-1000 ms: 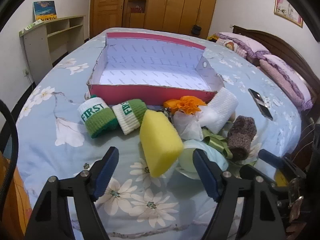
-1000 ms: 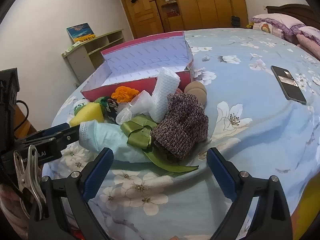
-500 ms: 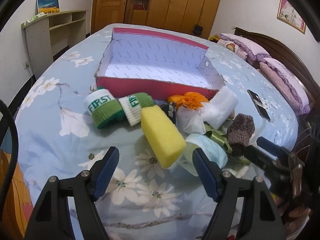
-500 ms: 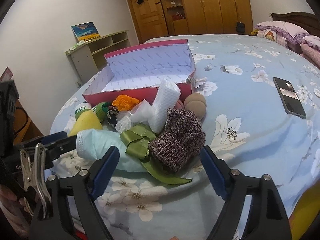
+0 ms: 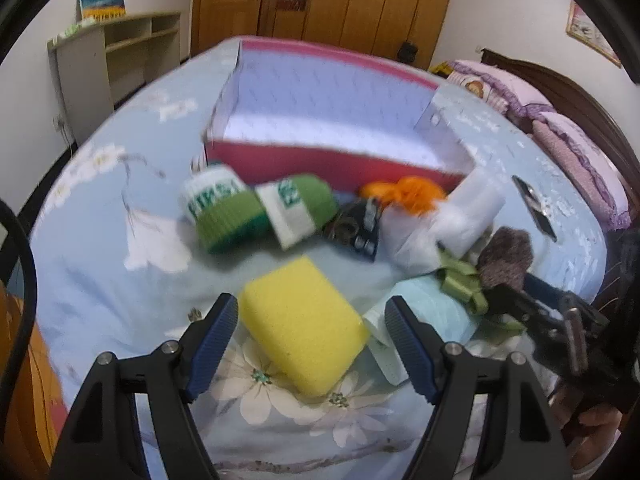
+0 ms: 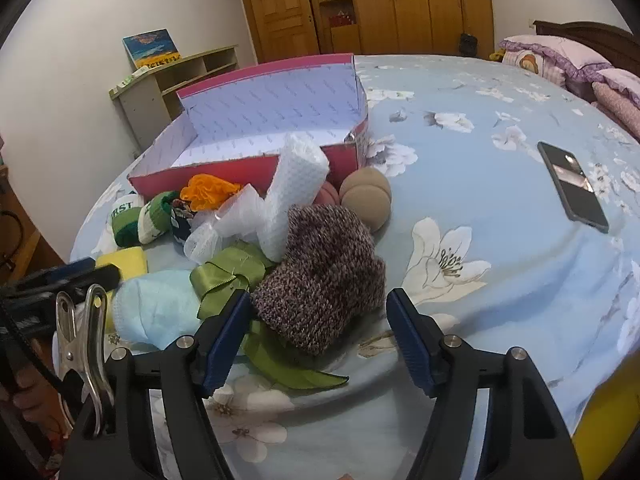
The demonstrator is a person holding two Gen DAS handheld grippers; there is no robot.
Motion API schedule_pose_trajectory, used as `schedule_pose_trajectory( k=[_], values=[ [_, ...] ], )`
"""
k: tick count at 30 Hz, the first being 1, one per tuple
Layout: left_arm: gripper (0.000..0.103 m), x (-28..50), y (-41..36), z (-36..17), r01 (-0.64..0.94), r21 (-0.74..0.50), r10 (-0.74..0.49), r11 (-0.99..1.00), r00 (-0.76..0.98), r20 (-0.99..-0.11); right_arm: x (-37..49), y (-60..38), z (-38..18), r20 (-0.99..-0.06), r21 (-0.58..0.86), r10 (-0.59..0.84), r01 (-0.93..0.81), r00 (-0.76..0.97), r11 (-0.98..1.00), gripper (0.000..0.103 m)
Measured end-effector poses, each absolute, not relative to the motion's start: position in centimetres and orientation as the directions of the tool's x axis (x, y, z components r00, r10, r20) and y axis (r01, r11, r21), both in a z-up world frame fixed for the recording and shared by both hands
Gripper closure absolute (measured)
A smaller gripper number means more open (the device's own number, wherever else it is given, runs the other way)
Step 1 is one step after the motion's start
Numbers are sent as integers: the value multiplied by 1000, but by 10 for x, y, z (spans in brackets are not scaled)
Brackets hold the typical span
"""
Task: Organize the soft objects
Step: 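Grasp the yellow sponge with the left tool while the right tool grasps the brown knit sock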
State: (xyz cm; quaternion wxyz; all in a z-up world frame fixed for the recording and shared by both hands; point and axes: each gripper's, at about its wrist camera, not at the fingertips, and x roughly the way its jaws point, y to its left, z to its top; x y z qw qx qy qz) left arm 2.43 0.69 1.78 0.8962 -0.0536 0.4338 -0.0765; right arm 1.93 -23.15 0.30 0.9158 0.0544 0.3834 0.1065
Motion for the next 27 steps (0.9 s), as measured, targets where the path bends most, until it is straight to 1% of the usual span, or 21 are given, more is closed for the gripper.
schedule_pose_trajectory(
  k=[3,6,10,12,13,14,15,16,17,19,20,21,27],
  values=[
    [24,24,13,10,69,-175,-181,982,601,-778,19,-231,-1,-691,180,241,-162,681,970,35],
    [23,24,21,4,3,-147,-118,989,607,-786,21,-229,-4,-697,184,249,-168,672,968,39],
    [23,30,30,-7,-25,-233,-177,972,571,-801,20,-227,-9,-700,182,248,-168,670,969,46],
    [24,28,29,-7,-13,-247,-195,969,575,-795,19,-227,-10,-698,185,252,-171,671,968,50],
    [27,27,28,-7,-5,-254,-205,967,577,-791,19,-227,-10,-696,186,253,-172,672,967,53],
    [35,26,28,-6,4,-266,-218,964,580,-785,18,-228,-9,-692,187,253,-171,676,967,56],
    [40,26,28,-5,12,-277,-232,961,580,-781,17,-228,-8,-688,188,253,-170,680,967,58],
    [49,25,29,-5,21,-288,-246,957,580,-776,16,-229,-8,-683,190,255,-170,684,967,61],
    [57,23,29,-4,34,-302,-265,953,581,-770,15,-229,-7,-679,191,255,-170,689,967,63],
    [58,21,27,-1,40,-305,-270,952,587,-764,12,-230,-4,-667,188,251,-167,702,968,66],
    [59,18,28,1,47,-304,-272,951,594,-758,11,-230,-2,-662,186,249,-166,707,968,71],
    [60,18,28,3,48,-305,-272,951,596,-755,9,-230,1,-652,180,244,-165,718,970,72],
    [60,4,38,19,43,-302,-256,952,646,-719,-1,-228,15,-617,148,224,-169,755,974,78]
  ],
)
